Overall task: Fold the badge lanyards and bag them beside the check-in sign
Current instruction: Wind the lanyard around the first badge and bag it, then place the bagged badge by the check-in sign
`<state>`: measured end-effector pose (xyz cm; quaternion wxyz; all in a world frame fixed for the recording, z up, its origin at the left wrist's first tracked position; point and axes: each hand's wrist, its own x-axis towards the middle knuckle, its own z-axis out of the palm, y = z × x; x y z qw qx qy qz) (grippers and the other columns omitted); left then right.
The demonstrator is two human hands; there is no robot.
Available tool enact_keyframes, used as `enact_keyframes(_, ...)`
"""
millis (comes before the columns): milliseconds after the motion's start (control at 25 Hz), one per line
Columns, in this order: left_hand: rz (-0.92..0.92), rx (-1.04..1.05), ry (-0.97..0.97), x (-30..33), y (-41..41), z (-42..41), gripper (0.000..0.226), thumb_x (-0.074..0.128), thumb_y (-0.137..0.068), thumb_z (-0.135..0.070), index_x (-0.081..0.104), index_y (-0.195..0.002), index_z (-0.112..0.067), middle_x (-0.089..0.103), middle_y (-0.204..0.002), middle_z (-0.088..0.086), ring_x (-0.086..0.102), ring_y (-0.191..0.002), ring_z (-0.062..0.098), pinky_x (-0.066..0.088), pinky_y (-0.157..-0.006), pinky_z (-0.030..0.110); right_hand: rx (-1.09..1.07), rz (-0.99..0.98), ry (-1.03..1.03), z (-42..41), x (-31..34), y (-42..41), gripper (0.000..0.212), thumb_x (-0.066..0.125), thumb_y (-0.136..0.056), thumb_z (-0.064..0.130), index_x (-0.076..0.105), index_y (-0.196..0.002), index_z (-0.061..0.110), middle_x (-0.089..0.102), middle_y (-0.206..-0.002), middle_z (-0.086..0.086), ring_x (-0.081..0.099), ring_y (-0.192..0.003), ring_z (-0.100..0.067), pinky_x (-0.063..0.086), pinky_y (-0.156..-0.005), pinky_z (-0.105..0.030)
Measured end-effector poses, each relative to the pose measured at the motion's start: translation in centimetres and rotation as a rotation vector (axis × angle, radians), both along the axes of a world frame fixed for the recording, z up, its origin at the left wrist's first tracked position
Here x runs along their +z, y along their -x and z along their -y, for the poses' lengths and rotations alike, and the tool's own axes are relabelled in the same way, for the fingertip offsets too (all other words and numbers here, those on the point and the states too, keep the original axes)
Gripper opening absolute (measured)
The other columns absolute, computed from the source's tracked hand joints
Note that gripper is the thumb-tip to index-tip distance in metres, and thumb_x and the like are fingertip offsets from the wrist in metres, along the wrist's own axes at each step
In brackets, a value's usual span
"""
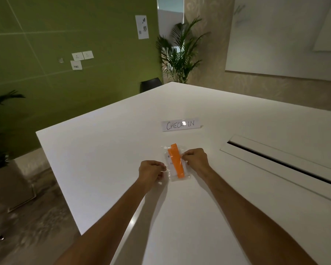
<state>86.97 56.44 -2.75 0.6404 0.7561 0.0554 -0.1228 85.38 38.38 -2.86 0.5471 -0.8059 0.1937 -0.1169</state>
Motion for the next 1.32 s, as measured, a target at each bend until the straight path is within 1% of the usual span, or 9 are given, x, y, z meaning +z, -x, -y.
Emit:
enact_keyframes(80, 0.011, 0.007, -0.031, -0.4, -1.2, -0.1, 0.01, 0.069, -0.072, 0.009, 0.072, -0.077, 0.001, 0.066, -0.07, 0.017, 0.058, -0.052, 0.024, 0.05, -0.05, 0.028, -0.013, -0.026, 0.035, -0.4, -0.3, -1.3, 0.013, 0.069, -0.075, 0.011, 0.077, -0.085, 0.01, 0.075, -0.088, -0.005, 0.068, -0.086, -0.021, 0.054, -0.08, -0.032)
enact_keyframes(200, 0.033, 0.02, -0.052, -0.7, -2.7, 0.0, 0.01, 0.069, -0.069, 0.01, 0.072, -0.072, 0.0, 0.067, -0.068, 0.019, 0.058, -0.053, 0.027, 0.054, -0.053, 0.031, -0.052, -0.082, 0.066, -1.0, -0.3, -2.7, 0.011, 0.067, -0.072, 0.013, 0.077, -0.076, 0.017, 0.072, -0.075, 0.001, 0.068, -0.077, -0.018, 0.048, -0.066, -0.022)
enact_keyframes(360, 0.056, 0.014, -0.082, -0.9, -4.0, -0.3, 0.01, 0.073, -0.068, 0.006, 0.072, -0.069, -0.004, 0.065, -0.062, 0.016, 0.058, -0.051, 0.025, 0.056, -0.058, 0.034, -0.04, -0.125, 0.198, -1.4, -0.5, -3.8, 0.012, 0.063, -0.071, 0.015, 0.074, -0.069, 0.014, 0.069, -0.064, 0.0, 0.064, -0.067, -0.022, 0.043, -0.056, -0.023)
enact_keyframes(480, 0.087, 0.004, -0.148, -1.2, -4.6, -0.7, 0.01, 0.076, -0.068, 0.001, 0.073, -0.065, -0.008, 0.064, -0.054, 0.009, 0.057, -0.045, 0.018, 0.052, -0.049, 0.025, -0.044, -0.15, 0.245, -1.5, -0.6, -3.9, 0.011, 0.066, -0.074, 0.019, 0.075, -0.071, 0.013, 0.072, -0.073, -0.005, 0.064, -0.07, -0.023, 0.045, -0.06, -0.025)
enact_keyframes(680, 0.096, 0.003, -0.205, -1.1, -4.9, -1.2, 0.011, 0.077, -0.068, -0.007, 0.072, -0.059, -0.007, 0.068, -0.058, 0.016, 0.059, -0.046, 0.024, 0.056, -0.06, 0.034, -0.042, -0.159, 0.268, -0.8, 0.0, -3.3, 0.02, 0.071, -0.077, 0.029, 0.076, -0.081, 0.01, 0.074, -0.084, -0.01, 0.067, -0.083, -0.026, 0.05, -0.072, -0.028)
enact_keyframes(840, 0.246, 0.04, -0.334, 0.0, -4.4, -1.2, 0.018, 0.068, -0.073, -0.017, 0.067, -0.055, -0.015, 0.063, -0.054, 0.004, 0.057, -0.053, 0.023, 0.046, -0.058, 0.025, -0.086, -0.147, 0.286, 0.7, 1.3, -1.2, 0.025, 0.072, -0.078, 0.033, 0.075, -0.089, 0.012, 0.073, -0.094, -0.008, 0.066, -0.093, -0.025, 0.049, -0.078, -0.028)
enact_keyframes(920, 0.336, 0.039, -0.385, 1.0, -3.7, -0.5, 0.016, 0.063, -0.077, -0.019, 0.067, -0.062, -0.016, 0.058, -0.06, 0.006, 0.05, -0.06, 0.024, 0.04, -0.06, 0.027, -0.101, -0.129, 0.308, 1.9, 2.3, 0.6, 0.022, 0.071, -0.079, 0.033, 0.075, -0.088, 0.013, 0.073, -0.095, -0.006, 0.066, -0.094, -0.024, 0.051, -0.08, -0.029)
enact_keyframes(1000, 0.428, 0.016, -0.395, 2.0, -2.7, 0.9, 0.016, 0.061, -0.081, -0.02, 0.073, -0.074, -0.013, 0.066, -0.07, 0.005, 0.056, -0.066, 0.022, 0.04, -0.063, 0.025, -0.134, -0.105, 0.333, 3.4, 3.4, 2.6, 0.019, 0.07, -0.079, 0.032, 0.075, -0.086, 0.015, 0.074, -0.095, -0.005, 0.066, -0.094, -0.024, 0.052, -0.082, -0.03)
enact_keyframes(1320, 0.694, -0.19, -0.237, 4.6, 4.7, 9.6, 0.016, 0.062, -0.086, -0.021, 0.074, -0.092, -0.013, 0.074, -0.098, 0.002, 0.065, -0.092, 0.017, 0.04, -0.078, 0.017, -0.354, -0.058, 0.467, 9.6, 5.4, 13.7, 0.018, 0.064, -0.081, 0.029, 0.075, -0.092, 0.019, 0.071, -0.102, -0.005, 0.065, -0.098, -0.026, 0.054, -0.082, -0.034)
